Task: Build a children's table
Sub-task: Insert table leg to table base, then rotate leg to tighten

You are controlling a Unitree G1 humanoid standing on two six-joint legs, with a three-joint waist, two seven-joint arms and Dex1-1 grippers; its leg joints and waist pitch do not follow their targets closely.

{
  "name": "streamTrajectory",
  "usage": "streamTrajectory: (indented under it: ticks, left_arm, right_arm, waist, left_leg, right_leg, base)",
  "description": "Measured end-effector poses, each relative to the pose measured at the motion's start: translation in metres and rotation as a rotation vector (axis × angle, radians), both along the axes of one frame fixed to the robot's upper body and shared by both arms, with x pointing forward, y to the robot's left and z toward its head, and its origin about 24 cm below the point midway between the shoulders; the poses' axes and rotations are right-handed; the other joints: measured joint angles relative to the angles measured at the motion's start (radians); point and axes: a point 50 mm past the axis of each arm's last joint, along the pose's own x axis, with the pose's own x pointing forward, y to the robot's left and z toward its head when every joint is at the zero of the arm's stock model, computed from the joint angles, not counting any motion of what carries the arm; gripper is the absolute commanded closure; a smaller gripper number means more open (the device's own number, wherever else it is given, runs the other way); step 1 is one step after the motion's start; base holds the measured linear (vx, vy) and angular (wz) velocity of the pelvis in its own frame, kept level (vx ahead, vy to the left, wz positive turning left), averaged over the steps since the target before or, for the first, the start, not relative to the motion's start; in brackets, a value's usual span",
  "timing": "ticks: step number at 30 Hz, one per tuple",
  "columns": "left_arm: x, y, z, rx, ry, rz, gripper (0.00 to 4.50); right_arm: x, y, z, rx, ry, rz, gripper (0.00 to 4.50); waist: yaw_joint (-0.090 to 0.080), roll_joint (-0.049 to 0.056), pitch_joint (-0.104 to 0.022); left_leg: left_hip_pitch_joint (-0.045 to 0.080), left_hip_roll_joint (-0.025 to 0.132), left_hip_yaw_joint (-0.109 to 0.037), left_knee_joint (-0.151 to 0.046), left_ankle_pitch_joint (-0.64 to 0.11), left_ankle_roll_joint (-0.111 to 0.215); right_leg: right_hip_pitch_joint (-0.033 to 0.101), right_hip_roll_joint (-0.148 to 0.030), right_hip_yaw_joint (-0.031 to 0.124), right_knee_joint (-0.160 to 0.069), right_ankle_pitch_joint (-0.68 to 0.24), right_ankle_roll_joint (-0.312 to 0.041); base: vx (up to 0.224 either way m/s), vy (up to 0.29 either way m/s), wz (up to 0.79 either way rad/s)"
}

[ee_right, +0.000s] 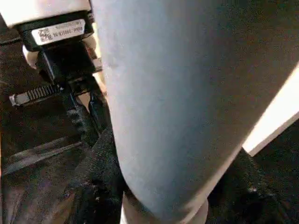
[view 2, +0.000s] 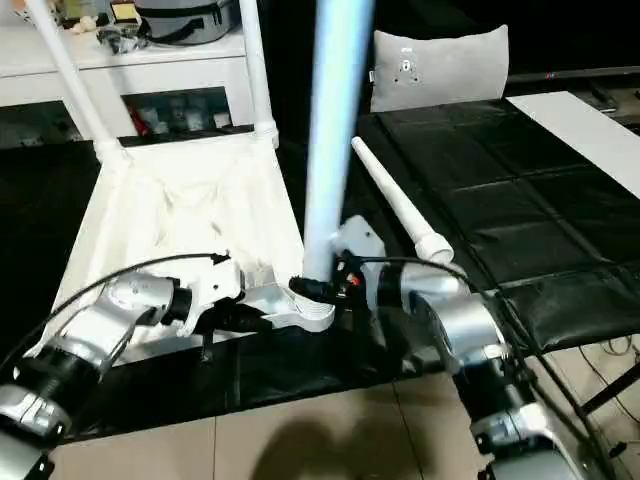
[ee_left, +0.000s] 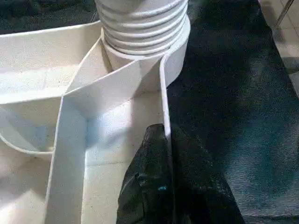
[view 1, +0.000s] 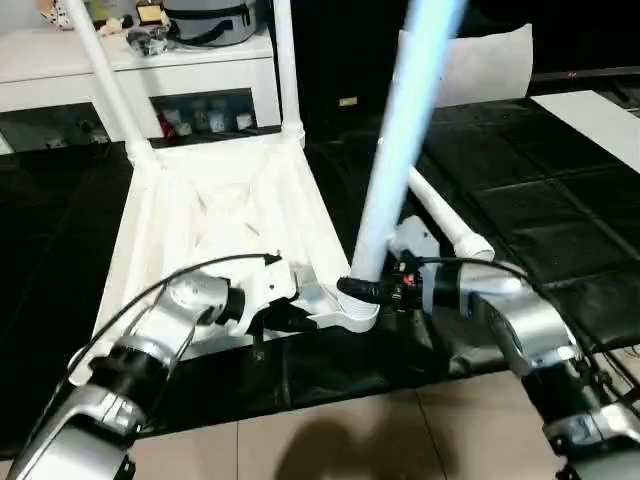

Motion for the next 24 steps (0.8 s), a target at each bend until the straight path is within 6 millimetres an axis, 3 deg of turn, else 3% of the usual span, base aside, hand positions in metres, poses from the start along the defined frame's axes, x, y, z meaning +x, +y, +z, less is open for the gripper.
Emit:
streamTrajectory:
  ticks: [14,18,20,24]
  left_arm:
    - [0.002,0.006,0.004,0.020,0.010,0.000,4.50]
    - [-0.005,0.007,0.002,0.003,0.035,0.114,4.50]
    - [-0.007,0.001,0.001,-0.015,0.042,0.234,4.50]
    - [-0.012,-0.027,-0.002,-0.077,0.044,0.456,4.50]
  right_arm:
    - [-0.001,0.007,0.001,0.001,0.017,0.006,2.60]
    - [-0.002,0.014,0.000,0.015,0.030,-0.098,2.60]
    - [0.003,0.022,-0.002,0.022,0.031,-0.228,2.60]
    - [0.020,0.028,0.000,0.020,0.015,-0.462,2.60]
  waist:
    - [-0.017,-0.007,-0.001]
    - [-0.027,-0.011,-0.005]
    - [-0.044,-0.012,-0.005]
    - [-0.101,-0.009,-0.005]
  left_leg:
    - [-0.003,0.000,-0.002,-0.004,0.000,0.000]
    - [0.001,0.000,-0.001,-0.010,0.000,0.000]
    - [0.002,-0.001,0.000,-0.010,0.000,0.000]
    - [0.001,-0.001,-0.001,-0.011,-0.001,-0.001]
  right_leg:
    - [-0.002,0.000,0.000,0.000,-0.001,0.002]
    - [-0.002,0.000,0.002,-0.001,-0.003,0.004]
    - [-0.002,0.000,0.003,-0.001,-0.003,0.004]
    - [0.000,0.000,-0.002,-0.014,-0.003,0.004]
  base:
    - [0.000,0.000,0.00]
    - [0.000,0.000,0.00]
    - [0.000,0.000,0.00]
    - [0.000,0.000,0.00]
